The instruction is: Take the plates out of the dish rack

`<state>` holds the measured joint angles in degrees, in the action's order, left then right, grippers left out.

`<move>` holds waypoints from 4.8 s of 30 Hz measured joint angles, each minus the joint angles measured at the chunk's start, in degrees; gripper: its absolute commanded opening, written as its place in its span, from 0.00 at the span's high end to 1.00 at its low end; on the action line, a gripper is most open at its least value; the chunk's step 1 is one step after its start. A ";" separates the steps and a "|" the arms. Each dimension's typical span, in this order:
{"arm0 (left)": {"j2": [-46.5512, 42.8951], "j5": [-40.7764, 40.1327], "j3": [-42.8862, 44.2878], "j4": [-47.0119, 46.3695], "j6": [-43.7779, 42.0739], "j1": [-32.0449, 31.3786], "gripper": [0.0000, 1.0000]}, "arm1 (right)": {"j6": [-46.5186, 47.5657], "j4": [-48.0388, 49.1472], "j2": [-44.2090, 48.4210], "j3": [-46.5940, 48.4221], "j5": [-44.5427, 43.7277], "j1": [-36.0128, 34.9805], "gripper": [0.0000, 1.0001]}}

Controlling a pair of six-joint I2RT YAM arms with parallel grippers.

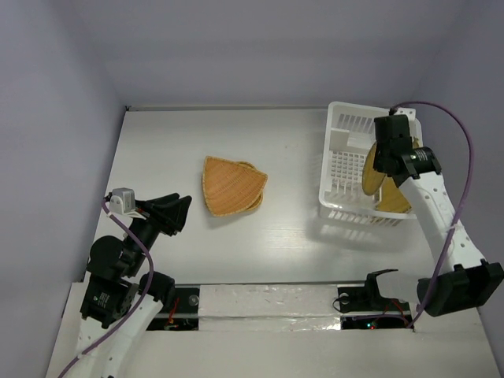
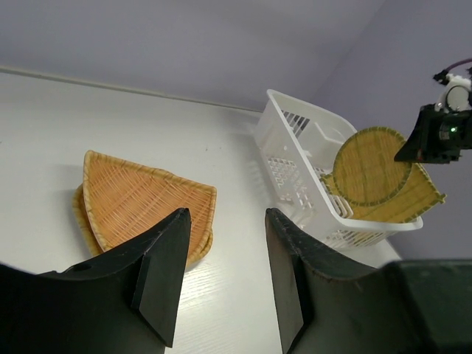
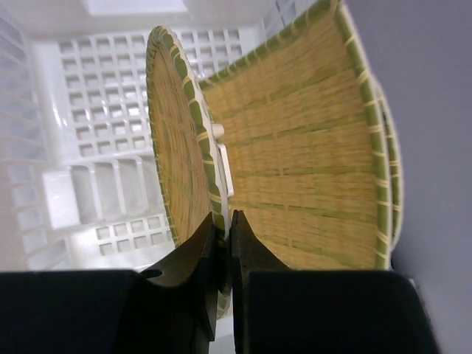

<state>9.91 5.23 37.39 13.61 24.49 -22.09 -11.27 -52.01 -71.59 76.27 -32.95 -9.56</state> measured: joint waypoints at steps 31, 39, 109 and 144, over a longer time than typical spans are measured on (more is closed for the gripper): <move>1.31 -0.87 0.00 0.11 0.26 0.00 0.57 | -37.97 57.29 -28.15 -8.79 33.00 -31.15 1.00; 1.51 -0.85 0.00 0.09 0.28 0.00 0.57 | -42.29 62.12 -31.26 -13.99 34.05 -31.45 0.72; 2.62 0.39 -0.04 0.39 0.39 0.00 0.69 | -6.10 -8.96 7.91 1.29 9.66 20.61 0.45; 1.73 0.46 -0.04 0.39 0.26 0.00 0.68 | -10.23 -15.08 5.25 1.25 12.28 24.22 0.83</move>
<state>11.64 5.69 37.34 14.00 24.75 -22.09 -21.50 -67.09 -66.35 77.52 -20.67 14.66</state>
